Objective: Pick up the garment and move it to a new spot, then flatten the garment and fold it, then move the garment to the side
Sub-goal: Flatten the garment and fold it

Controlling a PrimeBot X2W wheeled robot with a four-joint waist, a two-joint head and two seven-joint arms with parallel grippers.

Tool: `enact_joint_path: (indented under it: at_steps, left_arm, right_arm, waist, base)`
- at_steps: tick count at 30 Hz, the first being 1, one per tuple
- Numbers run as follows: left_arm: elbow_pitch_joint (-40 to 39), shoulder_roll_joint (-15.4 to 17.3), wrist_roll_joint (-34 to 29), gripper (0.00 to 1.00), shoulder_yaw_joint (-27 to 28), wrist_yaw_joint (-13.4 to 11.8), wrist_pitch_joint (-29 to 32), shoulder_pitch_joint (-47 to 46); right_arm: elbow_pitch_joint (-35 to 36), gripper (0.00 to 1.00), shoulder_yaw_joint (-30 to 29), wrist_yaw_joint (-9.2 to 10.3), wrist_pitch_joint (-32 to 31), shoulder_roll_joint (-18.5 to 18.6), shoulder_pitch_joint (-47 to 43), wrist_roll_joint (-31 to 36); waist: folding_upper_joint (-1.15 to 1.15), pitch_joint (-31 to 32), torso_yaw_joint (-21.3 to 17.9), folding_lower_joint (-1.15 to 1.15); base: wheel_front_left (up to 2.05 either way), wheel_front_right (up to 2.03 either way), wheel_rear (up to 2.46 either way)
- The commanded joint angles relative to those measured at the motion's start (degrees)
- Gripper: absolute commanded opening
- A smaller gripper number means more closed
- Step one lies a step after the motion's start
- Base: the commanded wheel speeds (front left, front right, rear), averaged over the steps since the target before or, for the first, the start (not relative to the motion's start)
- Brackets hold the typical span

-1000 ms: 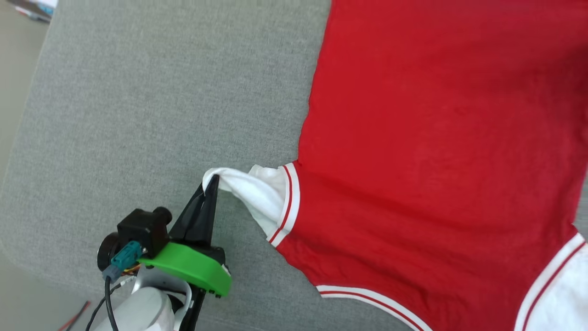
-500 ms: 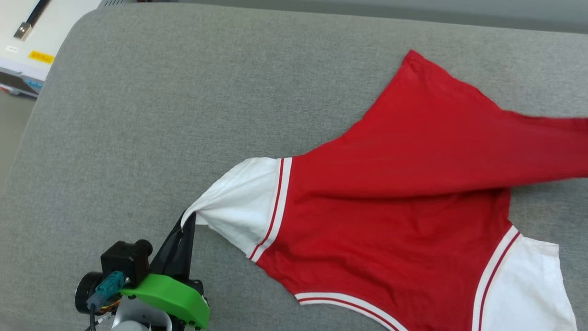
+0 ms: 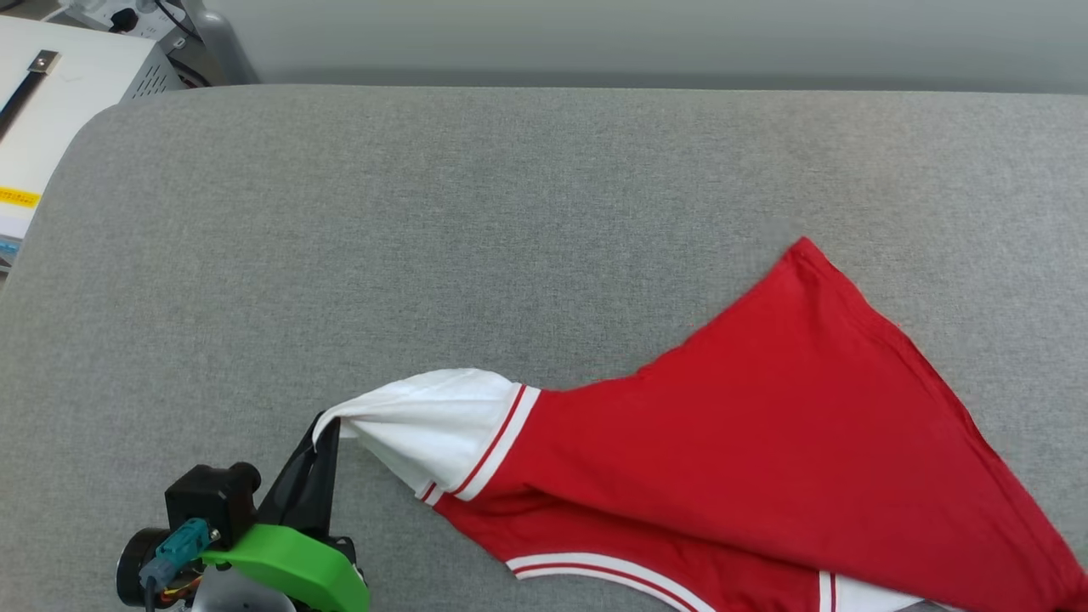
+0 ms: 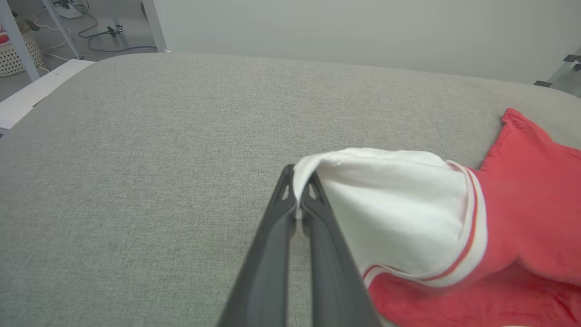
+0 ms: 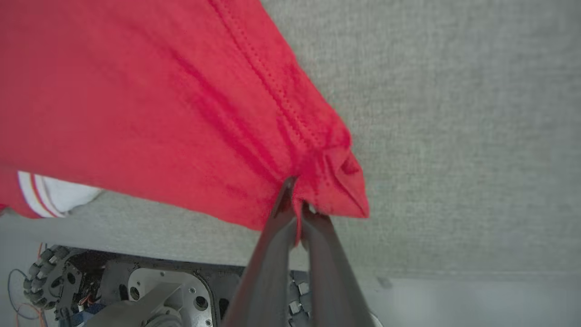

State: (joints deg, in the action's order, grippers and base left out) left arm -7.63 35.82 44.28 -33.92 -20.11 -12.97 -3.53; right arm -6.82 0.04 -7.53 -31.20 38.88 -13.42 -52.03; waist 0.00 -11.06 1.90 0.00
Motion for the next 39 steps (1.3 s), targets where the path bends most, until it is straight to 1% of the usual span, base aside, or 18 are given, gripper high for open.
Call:
enact_joint_path:
  at_steps: [1,4,6,7,8,14,18,21,22,23,24,27,29,31,32,35,39]
  left_arm:
    - [0.0,0.3,-0.2,0.00,0.2,-0.3,0.1,0.3]
    - [0.3,0.2,-0.1,0.00,0.3,-0.3,0.0,0.3]
    - [0.5,0.2,-0.1,0.00,0.4,-0.5,-0.1,0.6]
    - [0.5,0.2,0.0,0.00,0.5,-0.6,-0.2,0.8]
    - [0.5,0.3,0.0,0.00,0.6,-0.7,-0.2,0.9]
    - [0.0,0.6,-0.1,0.00,0.7,-0.9,-0.3,1.1]
    - [-0.7,0.5,-0.6,0.00,0.5,-0.9,-0.2,0.1]
    - [-1.1,0.2,-1.3,0.00,0.1,-0.7,0.0,-1.2]
    - [-1.2,-0.2,-1.9,0.00,-0.5,-0.4,0.2,-2.6]
    - [-1.3,-0.4,-2.2,0.00,-0.7,-0.3,0.3,-3.1]
    - [-1.4,-1.0,-3.0,0.00,-1.2,0.0,0.3,-4.7]
    - [-1.5,-1.7,-3.7,0.00,-1.9,0.5,0.4,-6.4]
    - [-1.6,-2.1,-4.2,0.00,-2.2,0.7,0.4,-7.4]
    - [-1.6,-2.5,-4.5,0.00,-2.5,1.0,0.4,-8.4]
    - [-1.4,-3.1,-5.0,0.00,-2.8,1.3,0.3,-9.5]
    - [-1.1,-3.9,-5.3,0.00,-3.2,1.8,0.1,-10.6]
    - [-0.4,-4.6,-5.5,0.00,-3.5,2.3,-0.1,-11.5]
  right_arm:
    - [-0.7,0.00,0.1,0.04,-0.2,-1.2,-1.0,0.9]
    - [-2.0,0.00,1.1,0.04,-0.9,-4.5,-1.9,1.6]
    - [-1.7,0.00,1.2,0.04,-0.1,-5.2,-1.0,2.7]
    - [-1.2,0.32,0.7,0.04,0.8,-5.4,-0.2,3.5]
    - [-0.6,1.00,0.3,0.04,1.4,-5.3,0.5,4.2]
    - [7.6,1.00,-3.2,0.04,3.8,-2.2,5.0,7.8]
    - [14.5,1.00,-5.0,0.04,3.8,-0.2,11.0,9.3]
    - [17.8,1.00,-3.5,0.04,1.7,0.8,17.2,9.8]
    - [18.4,1.00,0.7,0.04,-1.7,2.3,23.9,10.9]
    - [17.9,1.00,2.7,0.04,-3.2,2.7,26.6,11.3]
    - [14.6,1.00,8.3,0.04,-8.8,2.9,33.3,11.5]
    - [9.6,1.00,14.3,0.04,-14.5,3.3,40.4,12.0]
    - [6.6,1.00,18.4,0.04,-17.0,3.3,44.7,12.5]
    - [3.6,1.00,22.1,0.04,-18.7,3.0,48.7,12.9]
    - [-1.2,1.00,26.1,0.04,-19.7,1.9,53.7,13.7]
    - [-6.8,1.00,29.4,0.04,-19.5,0.3,57.7,14.5]
    - [-13.1,1.00,33.6,0.04,-18.2,-1.4,60.3,14.3]
  waist:
    - [0.00,-0.2,0.1,0.00]
    - [0.00,-0.5,0.0,0.00]
    - [0.00,-0.6,-0.3,0.00]
    - [0.00,-0.6,-0.6,0.00]
    - [0.00,-0.5,-0.7,0.00]
    - [0.00,-0.5,-0.9,0.00]
    - [0.00,-1.4,-0.2,0.00]
    - [0.00,-2.6,0.7,0.00]
    - [0.00,-3.8,1.8,0.00]
    - [0.00,-4.3,2.3,0.00]
    - [0.00,-5.7,3.6,0.00]
    - [0.00,-7.1,5.0,0.00]
    - [0.00,-8.1,5.8,0.00]
    - [0.00,-9.0,6.5,0.00]
    - [0.00,-10.4,7.3,0.00]
    - [0.00,-11.8,8.1,0.00]
    - [0.00,-13.2,8.6,0.00]
  base:
    - [0.00,0.00,0.00]
    - [0.00,0.00,0.00]
    - [0.00,0.00,0.00]
    - [0.00,0.00,0.00]
    - [0.00,0.00,0.00]
    - [0.00,0.00,0.00]
    - [0.00,0.00,0.00]
    - [0.00,0.00,0.00]
    - [0.00,0.00,0.00]
    - [0.00,0.00,0.00]
    - [0.00,0.00,0.00]
    - [0.00,0.00,0.00]
    - [0.00,0.00,0.00]
    - [0.00,0.00,0.00]
    - [0.00,0.00,0.00]
    - [0.00,0.00,0.00]
    - [0.00,0.00,0.00]
